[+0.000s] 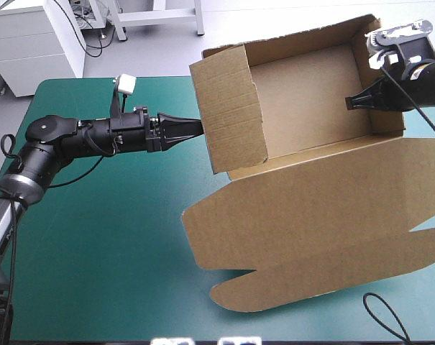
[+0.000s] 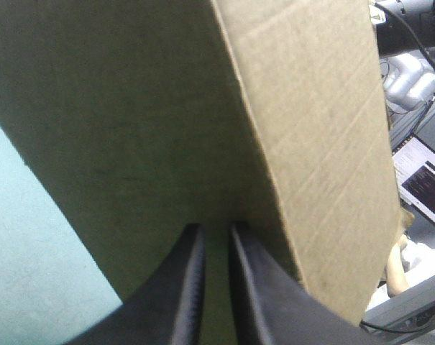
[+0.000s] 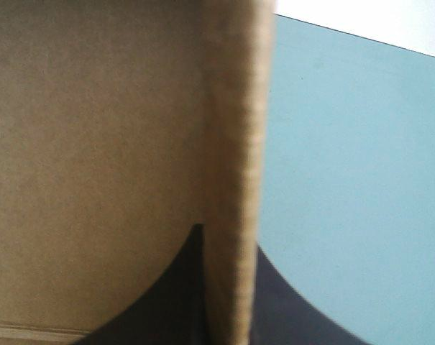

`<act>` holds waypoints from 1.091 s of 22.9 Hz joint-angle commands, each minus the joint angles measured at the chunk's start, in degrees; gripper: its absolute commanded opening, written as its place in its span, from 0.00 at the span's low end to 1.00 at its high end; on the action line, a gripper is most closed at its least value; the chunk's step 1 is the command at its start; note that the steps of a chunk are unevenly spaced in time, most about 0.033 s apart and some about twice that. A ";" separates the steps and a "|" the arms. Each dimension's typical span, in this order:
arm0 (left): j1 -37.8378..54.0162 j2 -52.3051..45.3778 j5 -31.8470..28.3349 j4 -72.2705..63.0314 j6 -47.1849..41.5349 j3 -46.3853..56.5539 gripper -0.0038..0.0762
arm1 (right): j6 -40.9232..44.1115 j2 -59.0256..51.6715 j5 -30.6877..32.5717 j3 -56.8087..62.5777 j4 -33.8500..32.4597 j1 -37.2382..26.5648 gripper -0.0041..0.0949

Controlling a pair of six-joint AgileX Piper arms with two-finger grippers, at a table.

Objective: Fold the box

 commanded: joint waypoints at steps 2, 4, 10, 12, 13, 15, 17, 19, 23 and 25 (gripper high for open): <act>-0.84 -2.26 5.26 -6.78 -0.44 -1.83 0.48 | 0.52 -1.79 -1.43 -1.75 2.13 -0.37 0.02; -1.67 -2.26 5.26 -8.39 -0.20 -1.83 0.69 | 0.52 -1.79 -1.43 -1.75 2.23 -0.37 0.02; -2.80 -2.26 5.26 -8.74 0.30 -2.06 0.72 | 0.52 -1.79 -1.52 -1.75 2.38 -0.37 0.02; -2.80 -2.26 5.05 -8.64 0.03 -2.06 0.72 | 0.52 -1.79 -1.55 -1.75 2.67 -0.37 0.02; -2.80 -2.26 4.75 -8.64 -0.20 -2.12 0.72 | 0.85 -1.79 -1.65 -1.75 2.75 -0.37 0.02; -2.80 -2.26 3.11 -8.53 -0.47 -3.28 0.72 | 1.70 -1.79 -2.02 -1.75 2.80 -0.37 0.02; -2.80 -2.26 0.07 -5.95 -3.31 -6.35 0.72 | 2.76 -1.79 -2.64 -1.75 2.90 -0.01 0.02; -3.22 -2.26 -3.62 3.32 -9.57 -11.61 0.72 | 3.72 -1.79 -3.82 -1.75 2.64 1.45 0.02; -7.43 -2.26 -8.95 23.88 -23.66 -21.93 0.72 | 7.33 -1.79 -8.88 -1.75 1.93 6.00 0.02; -8.61 -2.26 -11.36 32.19 -30.93 -24.76 0.72 | 8.68 -1.79 -9.41 -1.75 1.93 7.01 0.02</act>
